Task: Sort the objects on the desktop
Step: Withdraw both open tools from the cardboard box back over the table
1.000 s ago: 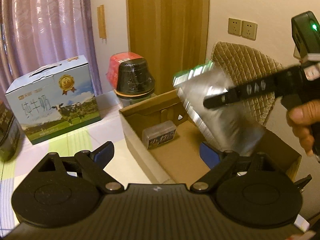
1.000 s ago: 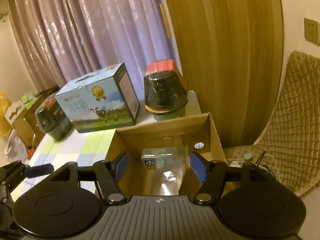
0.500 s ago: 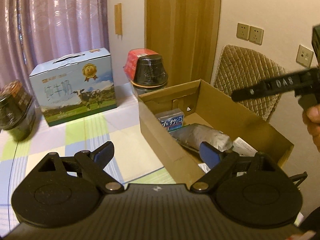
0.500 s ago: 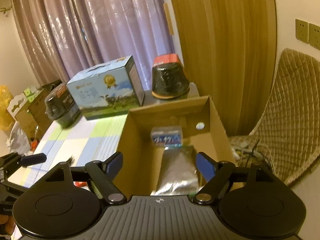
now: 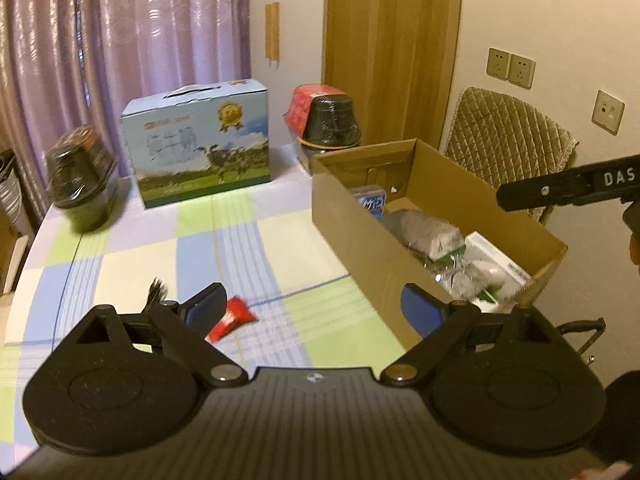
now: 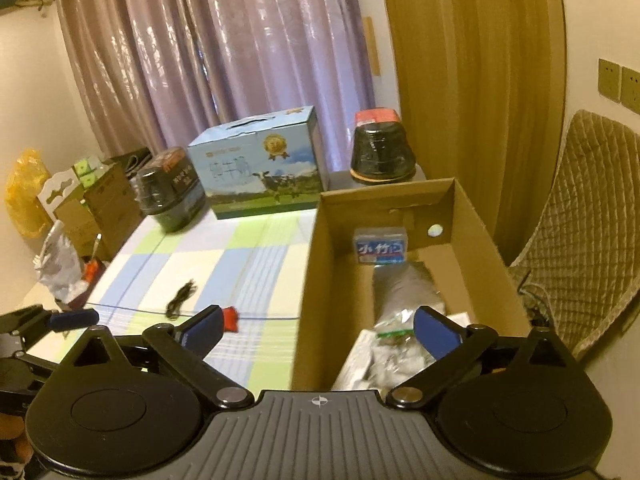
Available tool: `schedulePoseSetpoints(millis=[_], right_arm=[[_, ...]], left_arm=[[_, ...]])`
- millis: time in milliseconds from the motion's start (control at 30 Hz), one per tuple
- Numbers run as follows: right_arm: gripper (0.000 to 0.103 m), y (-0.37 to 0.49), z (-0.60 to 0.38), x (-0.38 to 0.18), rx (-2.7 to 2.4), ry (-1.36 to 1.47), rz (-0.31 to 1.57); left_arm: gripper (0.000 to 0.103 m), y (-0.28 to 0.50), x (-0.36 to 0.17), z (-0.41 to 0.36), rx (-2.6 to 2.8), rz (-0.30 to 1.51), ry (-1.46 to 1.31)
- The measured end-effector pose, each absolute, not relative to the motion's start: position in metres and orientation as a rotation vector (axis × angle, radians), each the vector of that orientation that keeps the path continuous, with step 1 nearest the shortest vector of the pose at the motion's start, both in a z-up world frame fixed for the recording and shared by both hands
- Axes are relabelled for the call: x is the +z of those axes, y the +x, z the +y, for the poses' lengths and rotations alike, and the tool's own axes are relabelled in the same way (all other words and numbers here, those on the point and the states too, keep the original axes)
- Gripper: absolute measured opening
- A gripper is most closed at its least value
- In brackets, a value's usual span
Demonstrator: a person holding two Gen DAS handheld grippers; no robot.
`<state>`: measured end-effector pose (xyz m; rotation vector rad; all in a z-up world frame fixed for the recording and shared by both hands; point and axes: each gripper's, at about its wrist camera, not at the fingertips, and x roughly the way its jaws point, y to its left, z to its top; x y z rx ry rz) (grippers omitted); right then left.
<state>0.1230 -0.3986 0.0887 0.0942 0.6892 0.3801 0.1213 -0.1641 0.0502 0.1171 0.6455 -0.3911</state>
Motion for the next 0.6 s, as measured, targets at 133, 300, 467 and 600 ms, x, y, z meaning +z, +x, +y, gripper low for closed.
schedulePoseSetpoints(millis=[133,300,467,600], right_arm=[[0.101,0.106,-0.386,0.087,0.391,0.103,0.681],[0.101,0.091,-0.371,0.081,0.403,0.109,0.689],[0.101,0.076,-0.355,0.074,0.429,0.108,0.696],[0.101,0.065,-0.346,0.07,0.437,0.117,0.699]], left_arm=[[0.093,0.104,0.049,-0.146,-0.36,0.666,0.098],[0.096,0.085,0.047,-0.128,-0.327,0.684,0.093],[0.098,0.072,0.045,-0.112,-0.295,0.692,0.089],[0.098,0.065,0.043,-0.099,-0.272,0.703,0.068]])
